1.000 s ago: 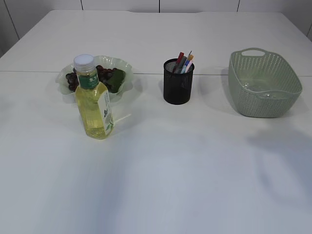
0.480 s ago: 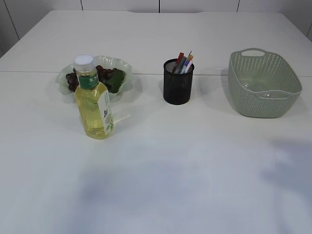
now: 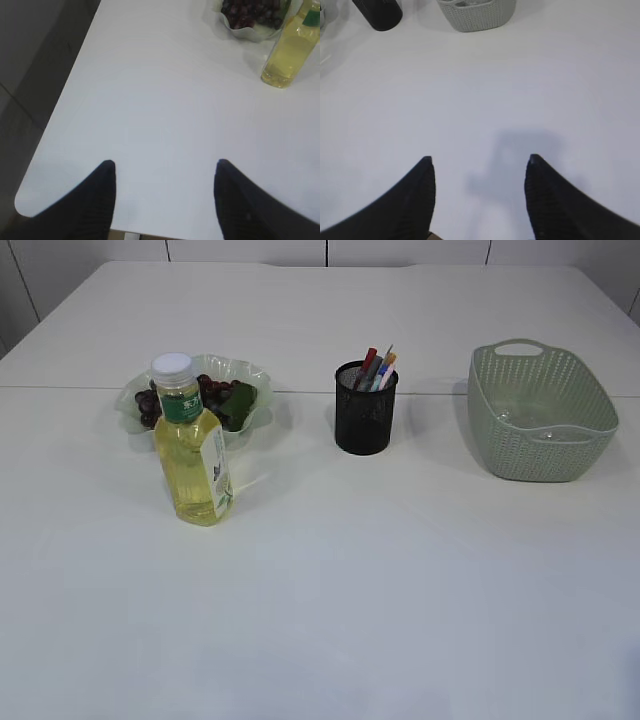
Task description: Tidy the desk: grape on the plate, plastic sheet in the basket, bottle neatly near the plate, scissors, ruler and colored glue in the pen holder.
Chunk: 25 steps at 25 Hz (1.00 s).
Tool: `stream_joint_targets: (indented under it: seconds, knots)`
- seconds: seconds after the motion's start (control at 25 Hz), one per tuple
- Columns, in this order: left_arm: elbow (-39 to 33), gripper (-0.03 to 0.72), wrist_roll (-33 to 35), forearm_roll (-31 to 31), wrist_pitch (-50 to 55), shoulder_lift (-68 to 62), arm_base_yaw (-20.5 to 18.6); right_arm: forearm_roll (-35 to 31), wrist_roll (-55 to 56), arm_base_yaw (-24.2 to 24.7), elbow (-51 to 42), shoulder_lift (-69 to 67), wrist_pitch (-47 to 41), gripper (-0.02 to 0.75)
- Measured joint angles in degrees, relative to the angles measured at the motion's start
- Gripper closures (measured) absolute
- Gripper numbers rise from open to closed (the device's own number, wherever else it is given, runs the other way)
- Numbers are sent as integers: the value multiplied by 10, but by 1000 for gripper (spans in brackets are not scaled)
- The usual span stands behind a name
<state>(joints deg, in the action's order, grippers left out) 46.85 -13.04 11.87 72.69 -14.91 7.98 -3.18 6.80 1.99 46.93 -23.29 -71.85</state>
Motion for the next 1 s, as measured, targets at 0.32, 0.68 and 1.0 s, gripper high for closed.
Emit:
stream_joint_targets:
  seconds: [0.32, 0.68, 1.0]
  knots:
    - [-11, 240, 0, -9, 3, 61, 0, 42, 0, 0, -43, 134, -10, 286]
    - [-11, 263, 0, -23, 3, 61, 0, 53, -47, 0, -43, 242, -12, 286]
    - [-19, 264, 0, -21, -22, 104, 0, 39, -47, 0, -67, 245, -13, 286]
